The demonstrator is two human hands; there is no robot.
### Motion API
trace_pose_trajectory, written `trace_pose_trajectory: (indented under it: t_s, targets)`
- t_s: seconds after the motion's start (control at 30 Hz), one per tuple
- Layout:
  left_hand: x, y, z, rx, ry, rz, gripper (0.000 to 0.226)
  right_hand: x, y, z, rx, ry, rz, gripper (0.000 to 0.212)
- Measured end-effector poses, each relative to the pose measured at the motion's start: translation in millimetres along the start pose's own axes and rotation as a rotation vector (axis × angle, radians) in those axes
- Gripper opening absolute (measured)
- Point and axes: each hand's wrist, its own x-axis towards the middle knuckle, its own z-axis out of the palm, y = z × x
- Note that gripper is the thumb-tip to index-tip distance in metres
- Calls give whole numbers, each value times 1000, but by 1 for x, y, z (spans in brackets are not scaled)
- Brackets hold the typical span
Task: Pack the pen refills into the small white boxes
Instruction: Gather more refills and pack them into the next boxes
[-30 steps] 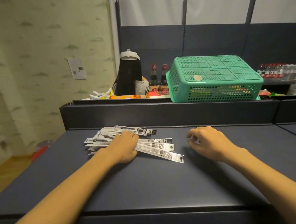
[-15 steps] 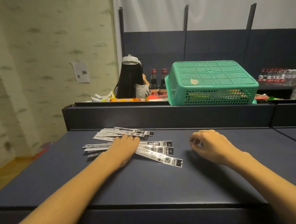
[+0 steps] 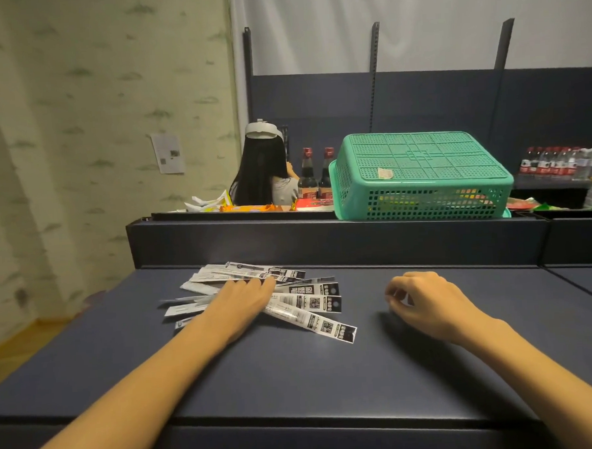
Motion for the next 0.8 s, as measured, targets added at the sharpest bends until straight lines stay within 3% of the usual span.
trace_pose_trajectory:
  t_s: [0.2, 0.43, 0.53, 0.63, 0.8]
  targets:
    - [-1, -2, -1, -56, 96, 87, 61, -2, -7, 8, 38, -11, 0, 19]
    - [10, -9, 4, -77, 208, 134, 62, 3, -3, 3, 3, -32, 52, 17]
    - [21, -15, -2, -83, 148, 107, 61, 7, -7, -1, 1, -36, 78, 15]
    - [30, -21, -20, -74, 37, 7, 34, 9, -12, -5, 18, -6, 118, 12]
    - [41, -30, -35, -188, -5, 22, 40, 8, -22, -12, 20, 15, 201, 13]
